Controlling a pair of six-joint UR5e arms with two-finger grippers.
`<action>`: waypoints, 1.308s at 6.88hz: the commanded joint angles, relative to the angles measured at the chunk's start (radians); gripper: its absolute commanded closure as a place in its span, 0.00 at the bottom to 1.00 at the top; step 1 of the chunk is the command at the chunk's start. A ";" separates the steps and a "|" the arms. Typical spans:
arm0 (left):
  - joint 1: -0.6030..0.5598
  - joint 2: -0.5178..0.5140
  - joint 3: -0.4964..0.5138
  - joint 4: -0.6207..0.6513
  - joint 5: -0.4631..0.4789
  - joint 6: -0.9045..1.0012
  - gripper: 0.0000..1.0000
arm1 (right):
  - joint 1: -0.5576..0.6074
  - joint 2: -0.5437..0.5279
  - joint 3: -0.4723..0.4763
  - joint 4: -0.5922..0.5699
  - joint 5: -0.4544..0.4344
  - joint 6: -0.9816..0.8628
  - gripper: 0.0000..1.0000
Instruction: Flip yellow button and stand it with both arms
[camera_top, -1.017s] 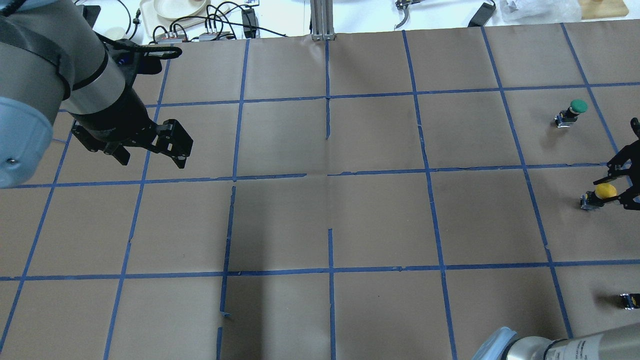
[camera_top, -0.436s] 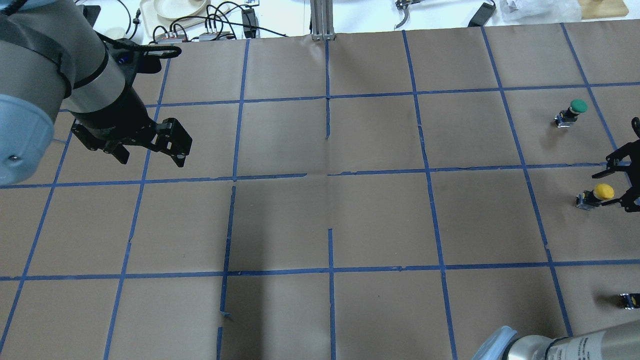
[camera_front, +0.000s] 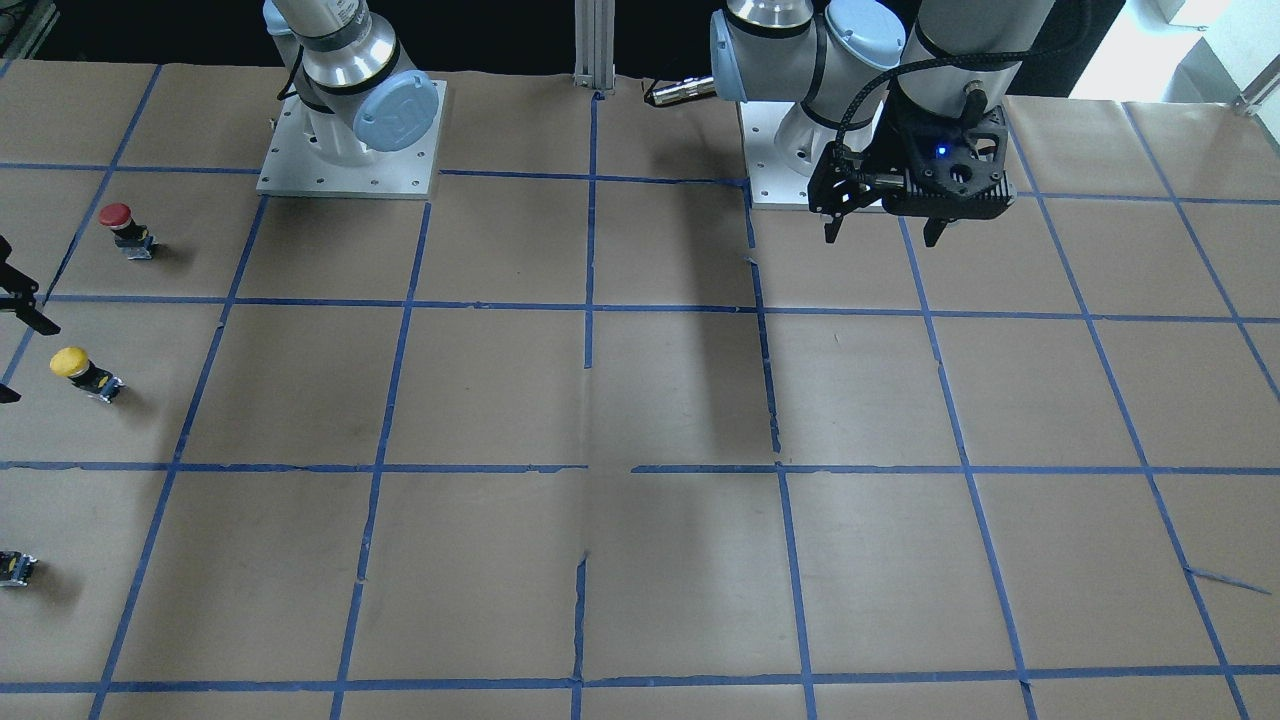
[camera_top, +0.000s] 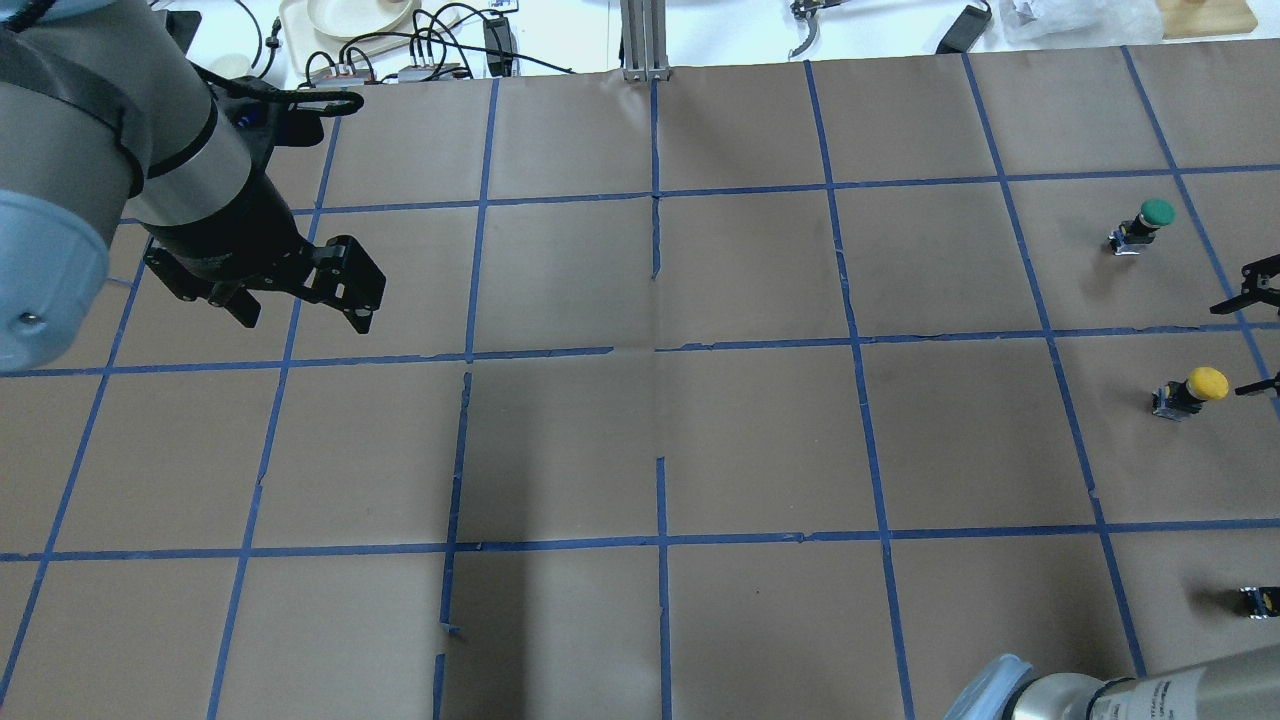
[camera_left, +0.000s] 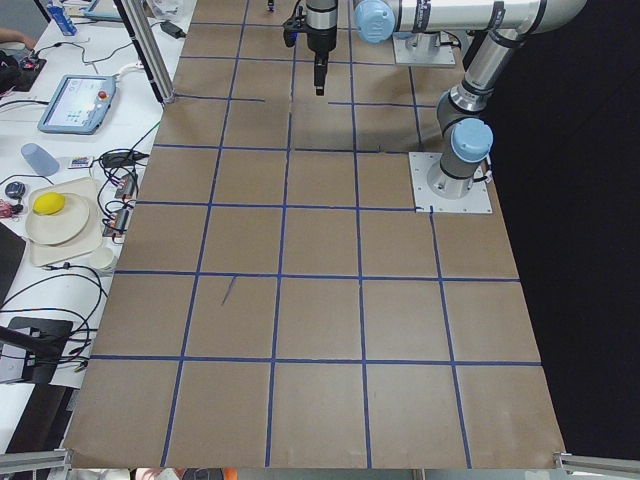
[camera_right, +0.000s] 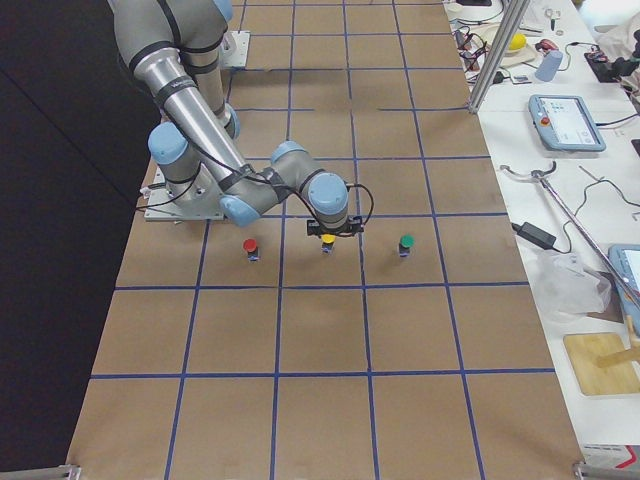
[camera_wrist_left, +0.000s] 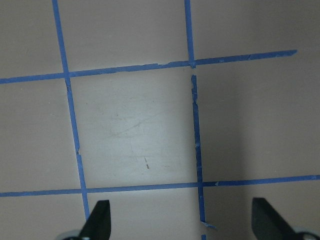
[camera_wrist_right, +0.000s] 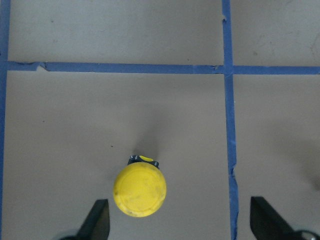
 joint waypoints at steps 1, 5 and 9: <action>0.000 0.000 0.000 0.001 -0.002 -0.002 0.00 | 0.067 -0.002 -0.156 0.163 -0.014 0.098 0.00; 0.000 0.000 0.000 0.004 -0.004 -0.002 0.00 | 0.287 -0.028 -0.409 0.417 -0.039 0.594 0.00; 0.000 0.000 0.001 0.004 -0.005 -0.001 0.00 | 0.501 -0.224 -0.398 0.530 -0.027 1.183 0.00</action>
